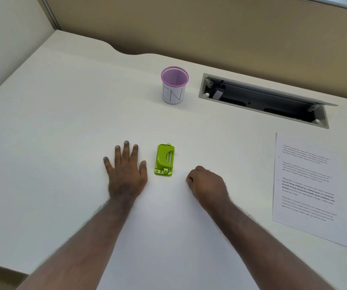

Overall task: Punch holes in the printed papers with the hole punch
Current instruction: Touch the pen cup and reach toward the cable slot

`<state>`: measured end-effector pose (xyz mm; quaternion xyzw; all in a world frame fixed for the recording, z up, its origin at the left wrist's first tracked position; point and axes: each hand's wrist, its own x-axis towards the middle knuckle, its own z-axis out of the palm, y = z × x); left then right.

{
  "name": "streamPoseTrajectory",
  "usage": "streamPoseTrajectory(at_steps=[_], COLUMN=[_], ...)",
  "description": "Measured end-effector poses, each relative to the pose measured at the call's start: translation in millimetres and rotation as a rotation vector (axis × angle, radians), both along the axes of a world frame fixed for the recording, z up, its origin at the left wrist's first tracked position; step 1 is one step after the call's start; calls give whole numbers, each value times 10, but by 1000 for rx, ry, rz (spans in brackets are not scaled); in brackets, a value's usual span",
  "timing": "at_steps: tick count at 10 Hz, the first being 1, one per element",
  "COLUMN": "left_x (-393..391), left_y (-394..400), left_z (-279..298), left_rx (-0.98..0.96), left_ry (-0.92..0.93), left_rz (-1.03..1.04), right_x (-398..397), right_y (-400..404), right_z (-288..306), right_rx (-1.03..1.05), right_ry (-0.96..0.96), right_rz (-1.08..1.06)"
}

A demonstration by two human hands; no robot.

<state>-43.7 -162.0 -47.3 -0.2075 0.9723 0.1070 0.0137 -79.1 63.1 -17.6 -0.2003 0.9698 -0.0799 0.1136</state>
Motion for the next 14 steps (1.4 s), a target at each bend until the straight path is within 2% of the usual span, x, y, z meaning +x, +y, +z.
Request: streamPoseTrajectory(at_steps=[2,4,6,8,11,14], left_x=[-4,-8,-13,-4,-13,-8], left_y=[-7,-10,-16,-26,-27,-21], left_z=[-7,-37,-49,-51,-58,-43], left_rx=[10,1,10,20,21,22], left_ry=[5,6,4,13,12,16], left_rz=[0,-1,4,7,5,5], right_x=[28,-84,-119,-177,-218,-228], right_y=[107,226,230,133,-192,-405], right_z=[-96,-83,-54,72,185,222], right_rx=[-36,-399,-419,-265,107,245], right_ry=[41,-164,-257,-274,-215,-167], right_rz=[51,-248,-273,-134,-140,-115])
